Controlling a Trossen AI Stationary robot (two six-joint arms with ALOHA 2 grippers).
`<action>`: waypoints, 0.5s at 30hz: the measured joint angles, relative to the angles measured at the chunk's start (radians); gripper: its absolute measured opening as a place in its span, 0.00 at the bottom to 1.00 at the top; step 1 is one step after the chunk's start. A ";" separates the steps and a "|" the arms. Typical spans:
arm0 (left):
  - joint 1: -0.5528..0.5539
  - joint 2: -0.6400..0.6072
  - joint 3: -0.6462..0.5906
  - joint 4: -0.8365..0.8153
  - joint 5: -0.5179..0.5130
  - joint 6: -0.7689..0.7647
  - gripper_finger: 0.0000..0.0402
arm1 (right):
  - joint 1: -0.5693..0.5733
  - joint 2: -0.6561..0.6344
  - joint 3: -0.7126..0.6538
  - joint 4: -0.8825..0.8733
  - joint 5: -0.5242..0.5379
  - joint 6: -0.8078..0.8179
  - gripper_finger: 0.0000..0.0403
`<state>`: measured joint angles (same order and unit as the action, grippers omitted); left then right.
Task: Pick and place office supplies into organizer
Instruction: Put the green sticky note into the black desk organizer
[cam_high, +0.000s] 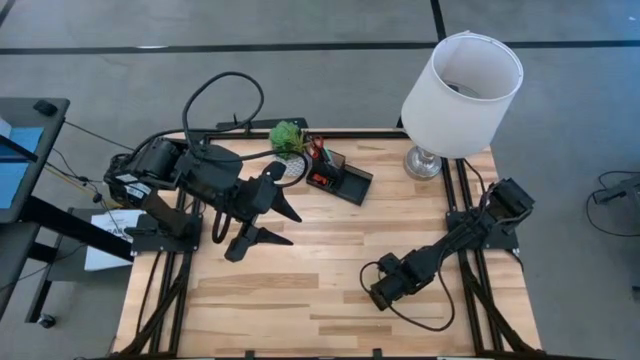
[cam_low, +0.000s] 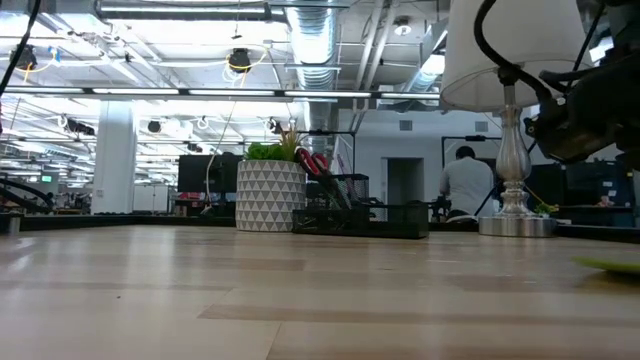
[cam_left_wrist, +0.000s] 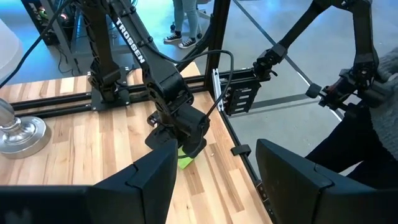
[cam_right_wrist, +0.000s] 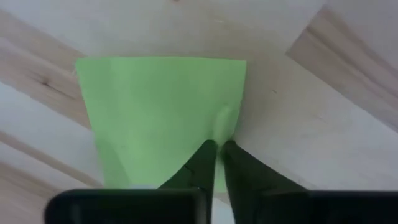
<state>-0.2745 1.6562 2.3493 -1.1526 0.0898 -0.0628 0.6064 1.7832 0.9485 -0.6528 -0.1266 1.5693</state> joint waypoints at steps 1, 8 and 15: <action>0.000 0.000 0.000 0.000 0.000 0.000 0.52 | 0.000 -0.001 0.000 0.001 0.007 -0.005 0.05; 0.000 0.000 0.000 0.000 0.000 -0.002 0.52 | 0.001 -0.002 -0.001 0.004 0.028 -0.033 0.01; 0.000 0.000 0.000 0.000 0.000 -0.009 0.52 | -0.006 -0.079 -0.009 -0.036 0.182 -0.033 0.00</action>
<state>-0.2745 1.6558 2.3493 -1.1530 0.0896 -0.0715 0.6005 1.7041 0.9394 -0.6886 0.0550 1.5367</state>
